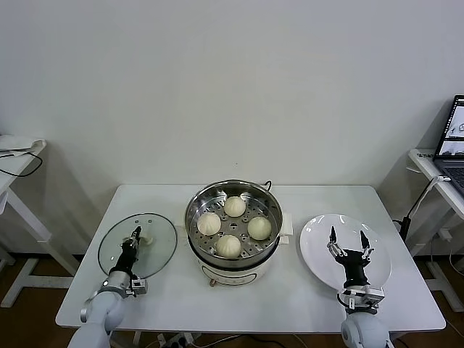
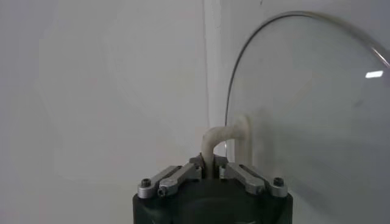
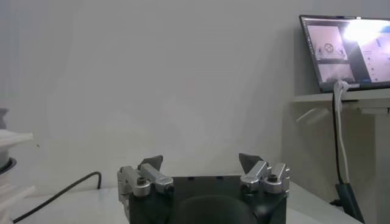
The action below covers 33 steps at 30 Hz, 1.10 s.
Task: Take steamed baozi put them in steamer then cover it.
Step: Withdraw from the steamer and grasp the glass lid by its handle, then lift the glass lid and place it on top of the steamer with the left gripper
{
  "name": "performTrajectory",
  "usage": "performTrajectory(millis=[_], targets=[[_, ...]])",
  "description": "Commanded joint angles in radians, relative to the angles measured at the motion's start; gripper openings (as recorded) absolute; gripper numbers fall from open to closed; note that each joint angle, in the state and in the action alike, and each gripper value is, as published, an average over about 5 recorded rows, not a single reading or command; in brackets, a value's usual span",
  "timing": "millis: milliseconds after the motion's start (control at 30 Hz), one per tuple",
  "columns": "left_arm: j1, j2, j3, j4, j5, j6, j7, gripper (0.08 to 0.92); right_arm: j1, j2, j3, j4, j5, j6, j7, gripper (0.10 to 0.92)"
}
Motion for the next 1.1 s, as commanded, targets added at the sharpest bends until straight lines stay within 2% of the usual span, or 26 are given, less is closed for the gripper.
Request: performTrajectory(millis=[33, 467, 667, 867, 1100], targets=[[0.032, 0.006, -0.027, -0.084, -0.036, -0.005, -0.015, 0.197, -0.001, 0.003, -0.001, -0.003, -0.005, 0.003, -0.003, 0.823], [0.154, 0.06, -0.142, -0.492, -0.096, 0.006, -0.013, 0.196, -0.001, 0.013, -0.002, 0.003, -0.01, 0.006, -0.006, 0.823], [0.177, 0.085, -0.127, -0.697, -0.127, 0.048, 0.027, 0.196, 0.001, 0.012, 0.0, 0.008, -0.008, 0.005, -0.005, 0.823], [0.161, 0.113, 0.063, -0.877, -0.155, 0.17, 0.103, 0.195, 0.012, 0.012, 0.001, 0.006, -0.003, 0.0, -0.002, 0.823], [0.07, 0.096, 0.389, -0.952, -0.151, 0.377, 0.193, 0.195, 0.03, 0.007, 0.009, -0.009, 0.011, 0.0, -0.001, 0.823]])
